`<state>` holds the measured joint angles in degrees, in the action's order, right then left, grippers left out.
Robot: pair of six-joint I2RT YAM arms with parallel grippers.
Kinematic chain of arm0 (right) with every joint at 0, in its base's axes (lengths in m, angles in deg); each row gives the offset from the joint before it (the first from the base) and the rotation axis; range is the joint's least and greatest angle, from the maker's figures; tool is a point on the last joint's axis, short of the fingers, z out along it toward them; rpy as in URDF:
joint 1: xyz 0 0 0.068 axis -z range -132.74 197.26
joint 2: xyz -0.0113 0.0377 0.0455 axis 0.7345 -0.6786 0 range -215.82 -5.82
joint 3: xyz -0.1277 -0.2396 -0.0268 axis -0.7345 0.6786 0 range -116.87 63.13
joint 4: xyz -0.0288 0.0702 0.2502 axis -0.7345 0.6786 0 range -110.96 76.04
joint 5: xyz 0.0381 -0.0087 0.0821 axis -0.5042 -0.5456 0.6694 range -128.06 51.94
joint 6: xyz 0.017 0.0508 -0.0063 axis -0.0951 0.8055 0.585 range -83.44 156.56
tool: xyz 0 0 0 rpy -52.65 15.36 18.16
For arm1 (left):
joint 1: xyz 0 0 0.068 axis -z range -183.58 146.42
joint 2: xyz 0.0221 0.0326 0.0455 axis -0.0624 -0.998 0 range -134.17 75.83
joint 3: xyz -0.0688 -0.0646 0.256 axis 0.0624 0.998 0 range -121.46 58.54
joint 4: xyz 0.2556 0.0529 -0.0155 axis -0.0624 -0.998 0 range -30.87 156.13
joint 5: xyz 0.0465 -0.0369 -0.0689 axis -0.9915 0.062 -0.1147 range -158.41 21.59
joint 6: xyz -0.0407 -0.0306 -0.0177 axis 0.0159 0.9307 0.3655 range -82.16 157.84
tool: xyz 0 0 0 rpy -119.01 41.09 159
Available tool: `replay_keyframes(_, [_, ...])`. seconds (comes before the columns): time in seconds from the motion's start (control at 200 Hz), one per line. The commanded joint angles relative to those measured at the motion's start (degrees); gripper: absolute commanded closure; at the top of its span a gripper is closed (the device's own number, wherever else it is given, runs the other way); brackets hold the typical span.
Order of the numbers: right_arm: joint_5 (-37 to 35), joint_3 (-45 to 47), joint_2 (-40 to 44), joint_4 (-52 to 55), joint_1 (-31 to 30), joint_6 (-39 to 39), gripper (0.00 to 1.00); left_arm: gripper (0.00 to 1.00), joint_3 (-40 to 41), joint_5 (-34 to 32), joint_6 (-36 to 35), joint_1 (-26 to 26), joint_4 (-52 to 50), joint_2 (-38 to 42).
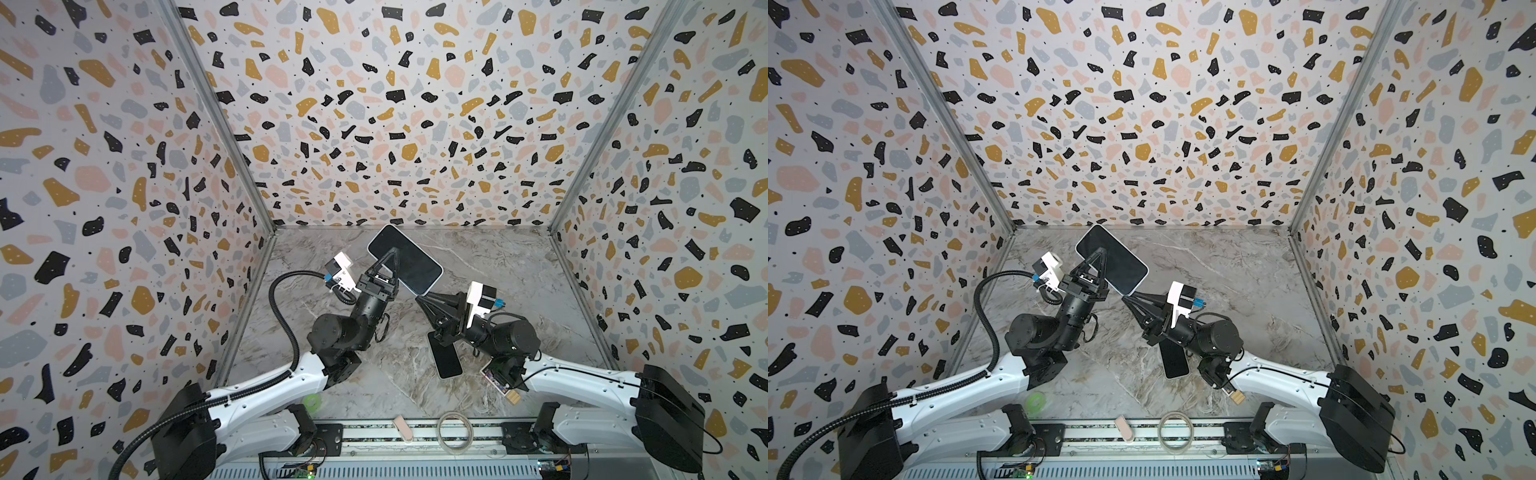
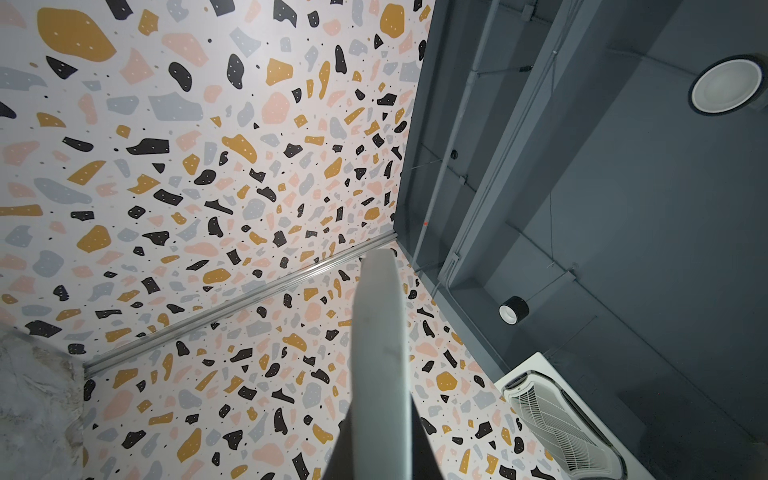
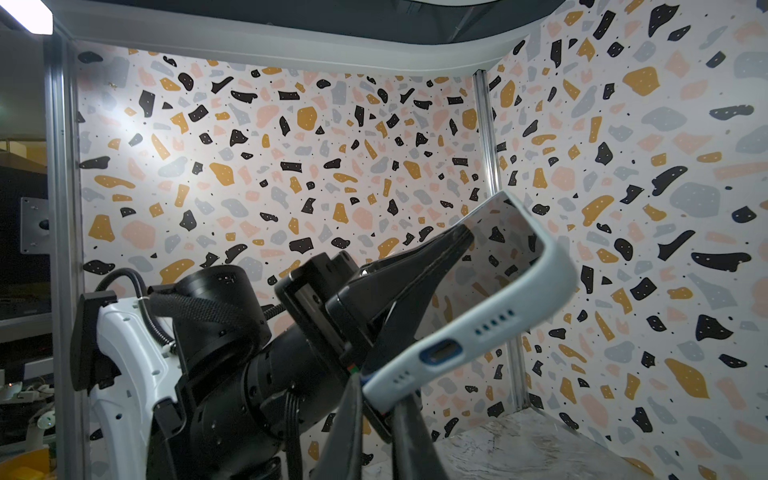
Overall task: Take the phone out of the phone case
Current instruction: Remove the phone case from the phone.
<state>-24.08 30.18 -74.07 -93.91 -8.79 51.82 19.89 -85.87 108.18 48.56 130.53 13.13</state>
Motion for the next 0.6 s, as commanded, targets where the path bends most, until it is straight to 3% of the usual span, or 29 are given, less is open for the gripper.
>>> replay_keyframes(0.0, [2.0,-1.3,0.3,6.9,-0.4,-7.1,1.0,1.0,-3.1,1.7,-0.3,0.0,-1.3,0.6])
replay_keyframes(0.3, [-0.9,-2.3,1.9,10.4,-0.4,-9.6,1.0,1.0,-4.8,4.6,0.3,-0.2,-2.5,-0.7])
replay_keyframes(0.596, [-10.2,-3.7,3.1,16.5,-0.3,-13.1,1.0,1.0,-5.5,7.3,0.2,-0.2,-3.0,-1.2])
